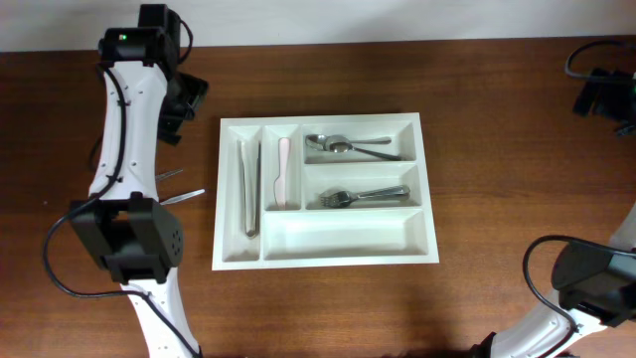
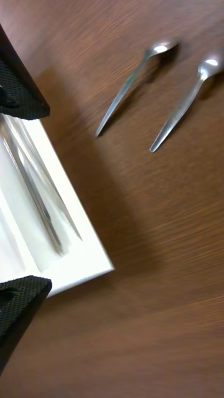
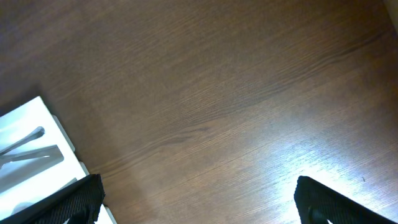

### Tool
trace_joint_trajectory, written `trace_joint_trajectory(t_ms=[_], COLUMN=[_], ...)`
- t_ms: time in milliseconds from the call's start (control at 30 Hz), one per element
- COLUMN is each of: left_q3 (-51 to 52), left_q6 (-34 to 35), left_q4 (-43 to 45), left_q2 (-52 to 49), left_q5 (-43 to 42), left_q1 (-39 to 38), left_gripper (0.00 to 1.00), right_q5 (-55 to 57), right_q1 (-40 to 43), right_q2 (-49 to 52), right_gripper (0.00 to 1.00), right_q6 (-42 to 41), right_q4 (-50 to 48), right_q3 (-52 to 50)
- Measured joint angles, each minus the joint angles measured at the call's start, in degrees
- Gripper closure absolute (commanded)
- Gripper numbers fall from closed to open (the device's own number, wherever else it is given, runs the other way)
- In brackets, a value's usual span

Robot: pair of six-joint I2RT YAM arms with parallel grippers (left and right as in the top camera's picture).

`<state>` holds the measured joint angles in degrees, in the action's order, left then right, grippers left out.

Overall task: Pack container
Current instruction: 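Move the left gripper back to the silver spoons left of the tray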

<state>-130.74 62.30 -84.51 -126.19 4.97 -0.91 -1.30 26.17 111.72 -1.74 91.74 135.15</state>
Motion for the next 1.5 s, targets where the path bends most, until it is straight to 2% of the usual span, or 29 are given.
trace_joint_trajectory(t_ms=[167, 367, 867, 1000, 1100, 1233, 1300, 1500], left_q3=[0.0, 0.0, 0.0, 0.0, 0.0, 1.8, 5.1, 16.1], left_q6=[-17.9, -32.2, -38.1, -33.0, -23.8, -11.8, -4.4, 6.1], left_q4=[-0.1, -2.6, -5.8, -4.4, -4.4, -3.9, -2.4, 5.6], left_q2=[0.0, 0.0, 0.0, 0.0, 0.0, 0.0, 0.1, 0.2], left_q5=[0.0, 0.0, 1.2, 1.6, 1.7, 1.8, 1.7, -0.5], left_q1=[-4.5, -10.2, -10.2, -9.5, -7.4, -3.8, -0.8, 5.8], left_gripper=[0.21, 0.24, 0.22, 0.19, 0.14, 0.14, 0.13, 0.13], right_q5=[0.0, 0.0, 0.0, 0.0, 0.0, 0.0, 0.0, 0.0], right_q1=[0.0, 0.0, 0.0, 0.0, 0.0, 0.0, 0.0, 0.0], right_q2=[0.0, 0.0, 0.0, 0.0, 0.0, 0.0, 0.0, 0.0], right_gripper=[0.01, 0.01, 0.01, 0.01, 0.01, 0.01, 0.01, 0.01], right_q6=[0.0, 0.0, 0.0, 0.0, 0.0, 0.0, 0.0, 0.0], right_q4=[0.0, 0.0, 0.0, 0.0, 0.0, 0.0, 0.0, 0.0], right_q3=[0.0, 0.0, 0.0, 0.0, 0.0, 0.0, 0.0, 0.0])
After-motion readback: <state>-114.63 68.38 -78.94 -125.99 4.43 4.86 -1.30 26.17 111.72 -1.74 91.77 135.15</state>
